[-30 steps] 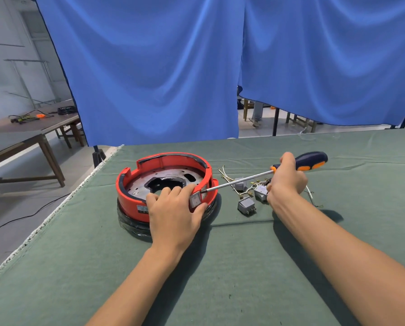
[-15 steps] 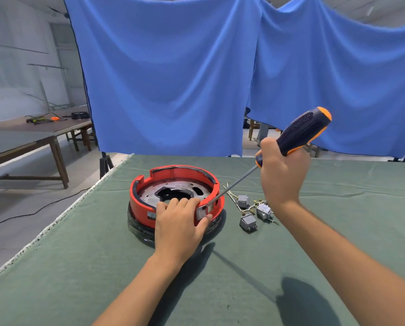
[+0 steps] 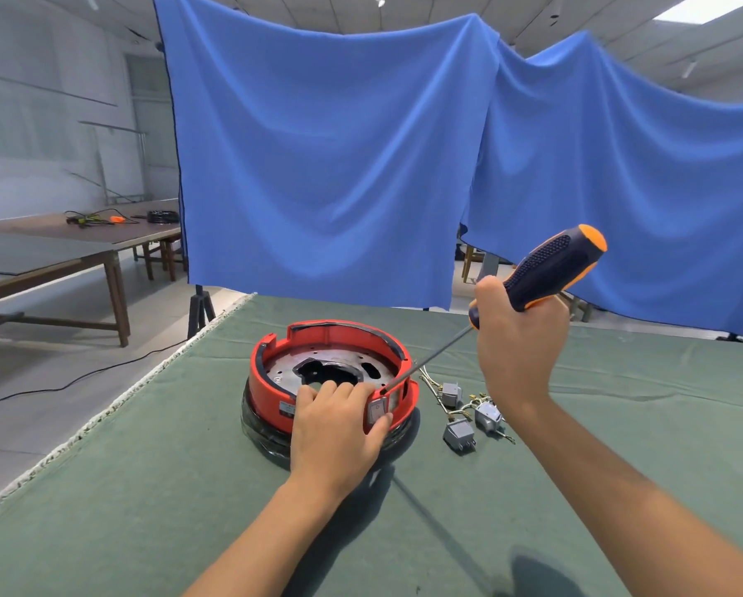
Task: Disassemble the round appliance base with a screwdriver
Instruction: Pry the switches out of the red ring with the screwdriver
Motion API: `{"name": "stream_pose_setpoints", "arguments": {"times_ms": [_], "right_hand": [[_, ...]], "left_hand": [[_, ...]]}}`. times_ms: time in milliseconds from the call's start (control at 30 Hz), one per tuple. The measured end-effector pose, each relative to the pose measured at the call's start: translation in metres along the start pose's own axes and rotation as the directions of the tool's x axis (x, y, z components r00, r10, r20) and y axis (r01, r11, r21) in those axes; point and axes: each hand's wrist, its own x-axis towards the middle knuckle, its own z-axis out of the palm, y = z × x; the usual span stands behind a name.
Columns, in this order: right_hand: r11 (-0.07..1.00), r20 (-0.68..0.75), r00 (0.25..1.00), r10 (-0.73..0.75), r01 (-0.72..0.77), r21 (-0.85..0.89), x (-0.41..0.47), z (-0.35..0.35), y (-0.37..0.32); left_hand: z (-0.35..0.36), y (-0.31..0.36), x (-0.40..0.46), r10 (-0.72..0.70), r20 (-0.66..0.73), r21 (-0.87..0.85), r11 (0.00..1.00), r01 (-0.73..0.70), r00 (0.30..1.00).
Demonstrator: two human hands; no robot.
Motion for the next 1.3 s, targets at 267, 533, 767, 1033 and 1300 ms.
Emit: {"name": "stream_pose_setpoints", "arguments": {"times_ms": [267,533,767,1033,1300], "right_hand": [[1.000,0.000,1.000,0.019,-0.019,0.017,0.000,-0.003,0.002],[1.000,0.004,1.000,0.025,-0.025,0.012,-0.004,-0.004,0.001],[0.990,0.101,0.991,-0.090,0.100,-0.101,-0.008,0.013,-0.015],[0.954,0.244,0.966,-0.081,0.146,-0.261,0.024,0.052,-0.020],[0.926,0.436,0.898,0.065,0.109,-0.362,0.043,0.087,-0.017]], "left_hand": [[-0.001,0.001,0.001,0.009,-0.008,0.003,1.000,-0.009,1.000],[-0.003,0.002,0.001,-0.009,0.011,-0.017,1.000,0.010,1.000],[-0.001,0.005,0.003,-0.047,-0.040,-0.059,0.997,0.045,0.998],[-0.001,0.006,0.004,-0.065,-0.058,-0.112,0.992,0.058,0.996],[-0.001,0.003,0.003,-0.046,-0.034,-0.081,0.996,0.044,0.998]]}}
